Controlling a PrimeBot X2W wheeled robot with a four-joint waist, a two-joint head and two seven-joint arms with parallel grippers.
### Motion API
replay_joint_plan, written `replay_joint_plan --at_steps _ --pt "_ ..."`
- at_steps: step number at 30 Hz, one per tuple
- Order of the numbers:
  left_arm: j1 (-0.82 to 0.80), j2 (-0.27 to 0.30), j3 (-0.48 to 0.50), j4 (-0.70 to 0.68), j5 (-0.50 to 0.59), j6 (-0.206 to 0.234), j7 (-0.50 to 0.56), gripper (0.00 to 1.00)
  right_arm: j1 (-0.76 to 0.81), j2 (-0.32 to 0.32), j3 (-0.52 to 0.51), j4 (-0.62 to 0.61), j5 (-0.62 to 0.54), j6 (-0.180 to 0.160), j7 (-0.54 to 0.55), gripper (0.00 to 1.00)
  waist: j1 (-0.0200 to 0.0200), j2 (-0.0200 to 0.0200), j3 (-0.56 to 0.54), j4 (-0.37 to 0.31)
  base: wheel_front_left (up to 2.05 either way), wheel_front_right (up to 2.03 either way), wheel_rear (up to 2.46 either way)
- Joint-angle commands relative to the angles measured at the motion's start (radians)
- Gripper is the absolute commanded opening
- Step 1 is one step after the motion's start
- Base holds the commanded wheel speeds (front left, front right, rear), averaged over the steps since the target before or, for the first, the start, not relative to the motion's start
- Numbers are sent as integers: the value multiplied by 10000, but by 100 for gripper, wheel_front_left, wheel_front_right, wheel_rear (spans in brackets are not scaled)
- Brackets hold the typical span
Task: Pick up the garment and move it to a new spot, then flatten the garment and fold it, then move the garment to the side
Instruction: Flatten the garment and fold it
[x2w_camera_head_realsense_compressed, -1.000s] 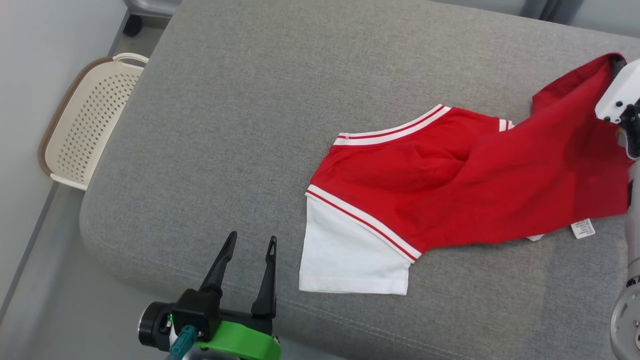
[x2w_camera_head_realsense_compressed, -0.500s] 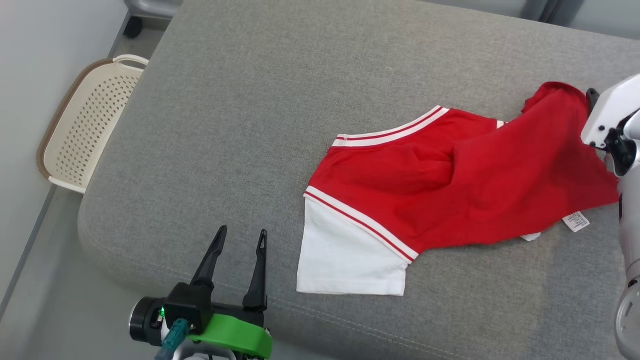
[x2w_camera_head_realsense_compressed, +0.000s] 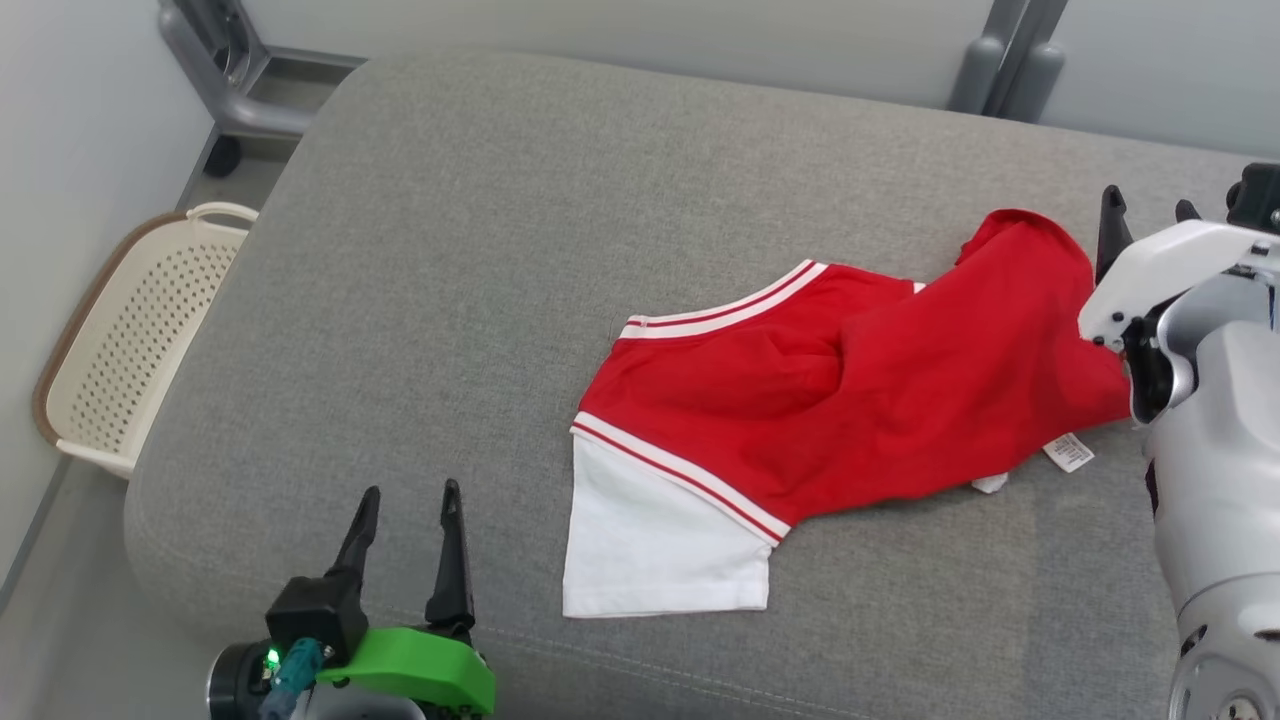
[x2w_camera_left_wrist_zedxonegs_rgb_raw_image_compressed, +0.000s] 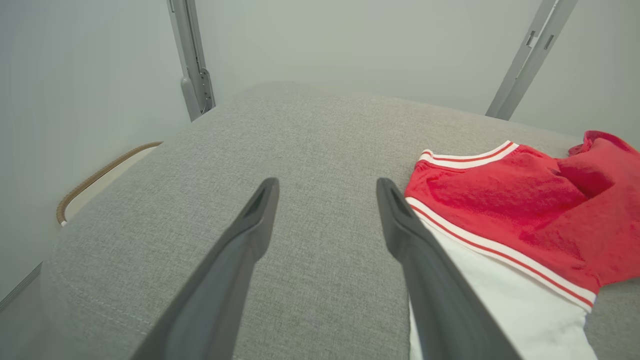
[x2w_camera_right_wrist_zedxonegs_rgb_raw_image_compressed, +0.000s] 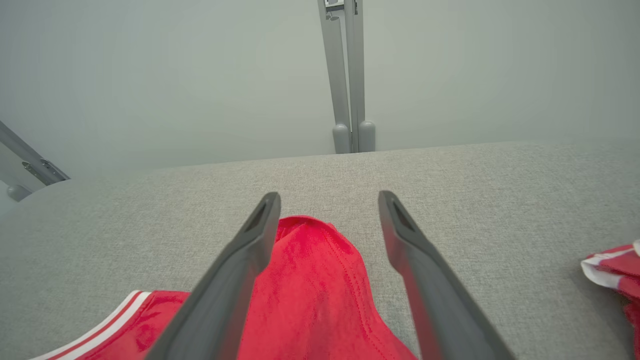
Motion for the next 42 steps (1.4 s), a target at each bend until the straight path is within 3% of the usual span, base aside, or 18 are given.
replay_joint_plan --at_steps 1,6,11,14,29,42 --pt "109 -21 179 60 -188 122 66 100 378 58 281 -206 318 -5 -447 100 0 0 -572 -458 0 0 0" --pt "129 3 732 297 -698 463 448 100 1812 325 1705 -1332 1601 -5 -1797 100 0 0 -1176 -931 0 0 0" --pt "324 93 995 288 -859 717 659 100 3541 450 2776 -3007 2401 -5 -2099 100 0 0 -1618 -1345 0 0 0" --pt "433 248 982 301 -902 597 685 100 4584 479 3173 -4011 2510 -3 -2131 100 0 0 -1792 -1522 0 0 0" --pt "1309 886 913 106 -753 139 73 100 7712 929 3260 -7163 2371 -3 -1386 100 0 0 -2323 -2085 0 0 0" --pt "2182 1047 822 -75 -612 126 -212 100 8889 993 3320 -7828 2194 -3 -1108 100 0 0 -2375 -2468 0 0 0"
